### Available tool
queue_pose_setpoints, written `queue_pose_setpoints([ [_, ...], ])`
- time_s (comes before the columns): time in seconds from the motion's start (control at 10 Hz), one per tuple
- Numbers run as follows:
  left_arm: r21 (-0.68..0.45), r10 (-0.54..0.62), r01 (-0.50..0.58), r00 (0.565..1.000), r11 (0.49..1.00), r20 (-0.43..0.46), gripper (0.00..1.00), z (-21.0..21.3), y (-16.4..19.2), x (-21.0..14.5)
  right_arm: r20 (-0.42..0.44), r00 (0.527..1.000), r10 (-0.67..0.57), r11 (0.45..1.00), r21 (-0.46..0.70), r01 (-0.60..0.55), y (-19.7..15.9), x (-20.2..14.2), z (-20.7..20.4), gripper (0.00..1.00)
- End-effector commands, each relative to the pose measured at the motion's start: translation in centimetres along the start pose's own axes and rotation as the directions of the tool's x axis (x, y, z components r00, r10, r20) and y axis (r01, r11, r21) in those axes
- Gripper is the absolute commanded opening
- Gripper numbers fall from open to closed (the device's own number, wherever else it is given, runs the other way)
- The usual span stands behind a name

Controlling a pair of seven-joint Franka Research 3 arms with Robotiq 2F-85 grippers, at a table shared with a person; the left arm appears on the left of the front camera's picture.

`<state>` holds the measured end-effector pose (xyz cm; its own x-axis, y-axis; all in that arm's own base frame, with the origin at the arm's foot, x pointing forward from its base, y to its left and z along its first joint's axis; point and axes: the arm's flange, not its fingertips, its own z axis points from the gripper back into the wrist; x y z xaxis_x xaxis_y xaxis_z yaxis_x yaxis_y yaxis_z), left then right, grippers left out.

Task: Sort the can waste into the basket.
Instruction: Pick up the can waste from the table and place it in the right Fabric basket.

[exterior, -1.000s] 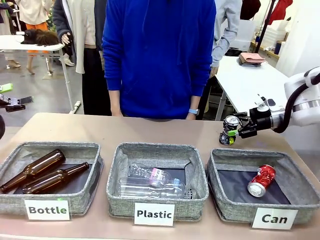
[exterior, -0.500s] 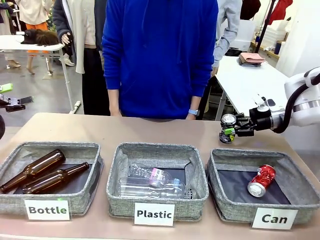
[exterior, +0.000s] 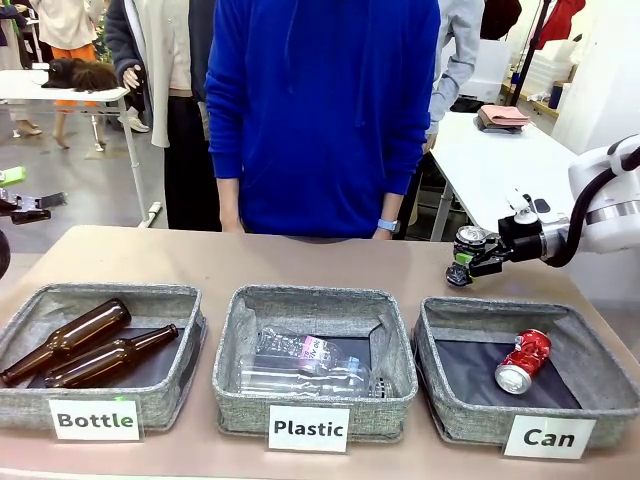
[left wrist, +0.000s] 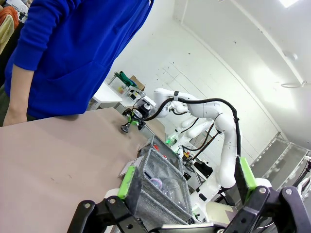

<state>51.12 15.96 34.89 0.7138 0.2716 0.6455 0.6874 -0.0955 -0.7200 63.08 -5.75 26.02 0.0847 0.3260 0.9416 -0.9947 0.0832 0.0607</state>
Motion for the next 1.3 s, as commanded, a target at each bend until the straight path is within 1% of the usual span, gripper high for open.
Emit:
queue_pose_setpoints([
  [0.0,0.008,0.008,-0.008,1.000,1.000,-0.002,1.00,0.0,-0.5,0.3,-0.005,1.000,0.009,1.000,0.007,-0.009,-0.3,0.7,0.6,0.00],
  [0.2,0.008,0.008,-0.008,1.000,1.000,-0.002,1.00,0.0,-0.5,0.3,-0.034,0.999,0.042,0.999,-0.013,-0.042,0.5,2.4,1.5,0.00],
  [0.3,0.008,0.008,-0.008,1.000,1.000,-0.002,1.00,0.0,-0.5,0.3,-0.067,0.996,0.056,0.998,-0.033,-0.058,1.1,3.9,2.3,0.00],
  [0.4,0.008,0.008,-0.008,1.000,1.000,-0.002,1.00,0.0,-0.5,0.3,-0.100,0.992,0.075,0.996,-0.041,-0.079,2.5,6.5,3.8,0.00],
  [0.5,0.008,0.008,-0.008,1.000,1.000,-0.002,1.00,0.0,-0.5,0.3,-0.180,0.981,0.075,0.994,-0.070,-0.089,4.8,9.5,5.5,0.00],
  [0.6,0.008,0.008,-0.008,1.000,1.000,-0.002,1.00,0.0,-0.5,0.3,-0.289,0.956,0.046,0.993,-0.094,-0.076,8.4,13.0,6.9,0.00],
  [0.7,0.008,0.008,-0.008,1.000,1.000,-0.002,1.00,0.0,-0.5,0.3,-0.379,0.925,0.005,0.995,-0.089,-0.042,11.9,15.6,7.1,0.00],
  [0.8,0.008,0.008,-0.008,1.000,1.000,-0.002,1.00,0.0,-0.5,0.3,-0.481,0.877,0.003,0.996,-0.078,-0.046,15.2,17.7,6.7,0.00],
  [0.9,0.008,0.008,-0.008,1.000,1.000,-0.002,1.00,0.0,-0.5,0.3,-0.571,0.821,0.009,0.997,-0.060,-0.052,18.3,19.3,5.8,0.00],
  [1.0,0.008,0.008,-0.008,1.000,1.000,-0.002,1.00,0.0,-0.5,0.3,-0.657,0.754,0.000,0.998,-0.050,-0.044,21.4,20.8,4.6,0.00],
  [1.1,0.008,0.008,-0.008,1.000,1.000,-0.002,1.00,0.0,-0.5,0.3,-0.717,0.697,-0.026,0.996,-0.079,-0.044,23.4,21.7,3.5,0.00],
  [1.2,0.008,0.008,-0.008,1.000,1.000,-0.002,1.00,0.0,-0.5,0.3,-0.765,0.643,-0.030,0.996,-0.079,-0.047,25.0,22.0,2.2,0.00],
])
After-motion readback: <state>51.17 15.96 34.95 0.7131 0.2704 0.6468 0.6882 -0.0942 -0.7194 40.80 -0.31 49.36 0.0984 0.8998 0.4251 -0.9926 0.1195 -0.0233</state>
